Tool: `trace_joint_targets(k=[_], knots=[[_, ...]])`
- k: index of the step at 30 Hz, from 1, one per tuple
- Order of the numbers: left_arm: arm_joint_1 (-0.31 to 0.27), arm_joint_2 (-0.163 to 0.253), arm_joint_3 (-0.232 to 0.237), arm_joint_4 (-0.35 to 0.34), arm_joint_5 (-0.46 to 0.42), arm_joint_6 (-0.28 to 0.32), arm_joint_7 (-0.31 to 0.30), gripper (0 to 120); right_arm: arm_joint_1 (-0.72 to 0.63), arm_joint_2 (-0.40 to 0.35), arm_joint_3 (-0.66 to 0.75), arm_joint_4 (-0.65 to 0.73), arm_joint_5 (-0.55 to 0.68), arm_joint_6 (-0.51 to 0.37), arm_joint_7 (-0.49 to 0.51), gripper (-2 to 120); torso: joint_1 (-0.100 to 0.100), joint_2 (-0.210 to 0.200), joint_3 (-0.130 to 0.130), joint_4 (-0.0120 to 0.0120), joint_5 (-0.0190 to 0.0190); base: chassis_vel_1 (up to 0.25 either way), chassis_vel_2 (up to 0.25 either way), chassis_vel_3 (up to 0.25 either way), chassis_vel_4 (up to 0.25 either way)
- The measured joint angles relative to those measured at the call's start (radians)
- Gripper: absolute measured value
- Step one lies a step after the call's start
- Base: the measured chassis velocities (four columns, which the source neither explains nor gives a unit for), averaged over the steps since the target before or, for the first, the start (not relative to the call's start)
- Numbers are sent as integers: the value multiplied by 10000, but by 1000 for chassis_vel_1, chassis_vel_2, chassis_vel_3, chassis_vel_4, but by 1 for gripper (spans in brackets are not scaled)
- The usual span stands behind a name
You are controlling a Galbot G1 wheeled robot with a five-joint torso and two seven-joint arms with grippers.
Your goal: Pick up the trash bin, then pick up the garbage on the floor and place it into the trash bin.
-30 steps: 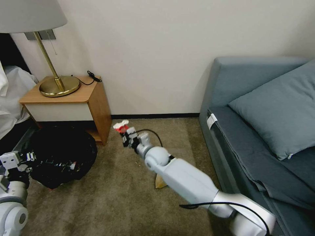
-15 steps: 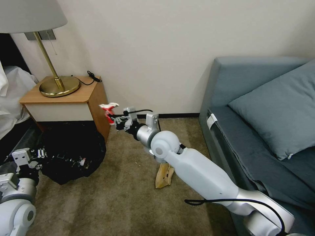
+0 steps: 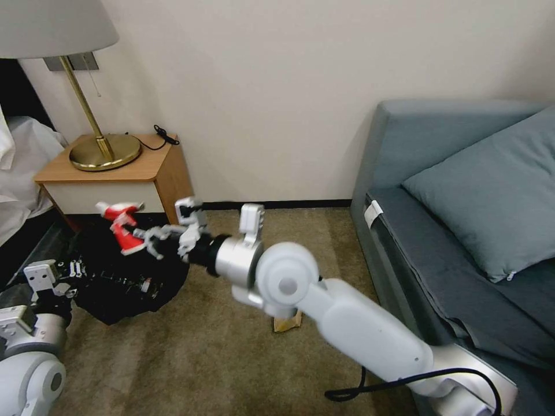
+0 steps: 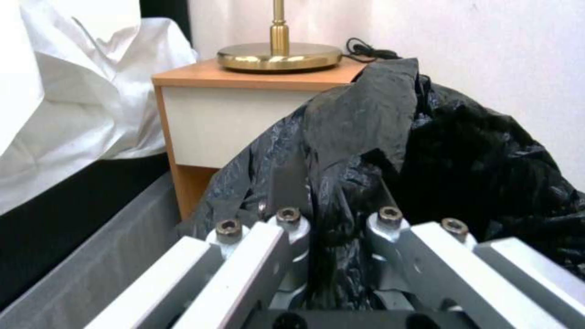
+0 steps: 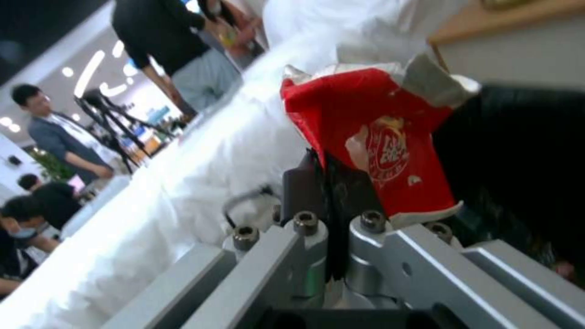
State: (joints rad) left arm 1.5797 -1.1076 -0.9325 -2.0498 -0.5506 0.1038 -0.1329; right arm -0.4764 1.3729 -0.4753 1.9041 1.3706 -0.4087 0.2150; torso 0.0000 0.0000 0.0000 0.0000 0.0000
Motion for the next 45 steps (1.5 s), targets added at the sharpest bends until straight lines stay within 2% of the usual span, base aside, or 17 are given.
trace_joint_targets(k=[5,12,13,16,17,20,22,26,28,32,34,36,38,41,43,44,45], knots=[[133,-49,-15,-193,3,34,-21,6,16,292,-295,-762,-514,178,-181,0,0,0,0,1,-1,0,0,0,0],[394,-79,-231,-329,-25,-1,-26,6,133,809,-418,-2496,-1349,409,-413,0,0,0,1,1,-2,0,0,0,0],[426,-84,-259,-344,-32,-26,-26,6,124,842,-414,-2576,-1356,408,-402,7,0,0,0,0,-2,0,0,0,0],[432,-93,-264,-346,-33,-31,-26,6,98,871,-408,-2586,-1355,398,-373,10,0,0,0,0,-2,0,0,0,0],[426,-117,-263,-346,-31,-36,-25,6,39,937,-409,-2586,-1343,352,-269,16,0,0,1,0,-2,0,0,0,0],[420,-146,-248,-346,-25,-40,-24,6,-6,977,-433,-2583,-1347,325,-199,23,0,0,0,0,-2,0,0,0,0],[473,-207,-212,-355,23,-88,-17,6,-146,1002,-582,-2568,-1502,248,-79,38,0,0,0,0,-2,0,0,0,0],[510,-208,-227,-331,30,-161,7,6,-203,1016,-611,-2568,-1665,248,-28,47,0,0,0,0,-2,0,0,0,0],[512,-166,-274,-169,32,-248,16,6,-256,945,-593,-2457,-2276,197,337,60,0,0,0,2,0,0,0,0,0],[460,-139,-276,-68,28,-253,16,6,-250,802,-568,-2379,-2545,72,647,67,0,0,0,2,0,0,0,0,0],[296,-103,-247,167,36,-258,18,6,-172,485,-537,-2272,-2753,-512,1703,80,0,0,0,1,2,0,0,0,0],[246,-100,-225,251,55,-264,15,6,-148,388,-516,-2265,-2754,-685,1958,83,0,0,0,-1,3,0,0,0,0],[156,-108,-164,420,108,-279,9,6,-94,87,-445,-2282,-2771,-1159,2652,96,0,0,1,-3,0,0,0,0,0],[138,-114,-142,462,125,-290,9,6,-86,5,-418,-2310,-2783,-1295,2844,98,0,0,0,-2,0,0,0,0,0],[102,-148,-73,626,217,-383,16,6,-87,-269,-338,-2554,-2882,-1820,3711,100,-1,0,0,-2,2,0,0,0,0],[84,-172,-14,747,303,-462,42,6,-183,-373,-329,-2992,-3098,-2183,4571,100,0,0,0,0,1,0,0,0,0],[84,-172,-14,747,303,-462,42,6,-183,-373,-329,-2992,-3098,-2183,4571,100,0,0,0,0,1,0,0,0,0]])
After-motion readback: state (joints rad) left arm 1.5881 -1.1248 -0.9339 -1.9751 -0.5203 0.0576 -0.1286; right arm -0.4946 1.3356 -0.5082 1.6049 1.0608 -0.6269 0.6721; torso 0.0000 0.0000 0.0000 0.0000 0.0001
